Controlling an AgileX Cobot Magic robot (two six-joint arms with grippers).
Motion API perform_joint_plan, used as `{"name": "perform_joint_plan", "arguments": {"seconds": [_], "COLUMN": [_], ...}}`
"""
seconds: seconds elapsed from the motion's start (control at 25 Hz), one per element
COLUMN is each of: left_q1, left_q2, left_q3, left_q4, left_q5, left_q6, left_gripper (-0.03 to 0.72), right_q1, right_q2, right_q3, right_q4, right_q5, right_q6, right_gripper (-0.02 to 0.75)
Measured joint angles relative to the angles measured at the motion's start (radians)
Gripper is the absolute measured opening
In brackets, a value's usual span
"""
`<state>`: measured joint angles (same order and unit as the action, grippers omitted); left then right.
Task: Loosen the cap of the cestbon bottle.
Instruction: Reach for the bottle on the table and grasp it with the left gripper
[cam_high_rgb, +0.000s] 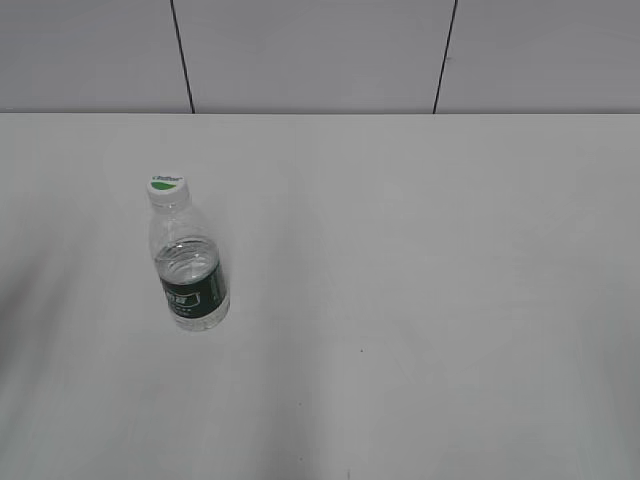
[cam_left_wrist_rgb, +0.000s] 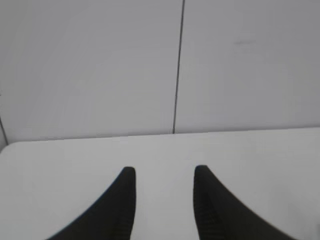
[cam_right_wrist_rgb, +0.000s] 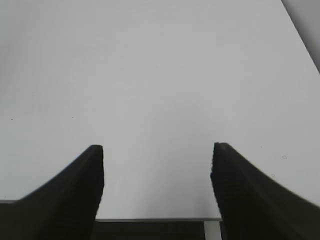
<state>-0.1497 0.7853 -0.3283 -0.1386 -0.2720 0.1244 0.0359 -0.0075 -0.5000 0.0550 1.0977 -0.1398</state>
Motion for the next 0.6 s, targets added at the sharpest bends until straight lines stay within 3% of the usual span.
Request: {"name": "perform_joint_plan", "arguments": {"seconds": [0.28, 0.44, 0.6], "left_q1": [-0.236, -0.257, -0.257], "left_q2": [0.212, 0.312, 0.444], "left_q3": [0.187, 0.212, 0.212], "left_q4": [0.006, 0.035, 0.2], "left_q5": [-0.286, -0.399, -0.479], "left_q6": [-0.004, -0.012, -0.078], "left_gripper": [0.238, 0.238, 0.238], "right_q1": [0.0, 0.0, 0.0], "right_q2": [0.0, 0.0, 0.0], "right_q3": [0.0, 0.0, 0.0], "right_q4": [0.0, 0.0, 0.0], "right_q5": [0.0, 0.0, 0.0], "right_q6": [0.0, 0.0, 0.0], "right_gripper": [0.52, 0.52, 0.52]}}
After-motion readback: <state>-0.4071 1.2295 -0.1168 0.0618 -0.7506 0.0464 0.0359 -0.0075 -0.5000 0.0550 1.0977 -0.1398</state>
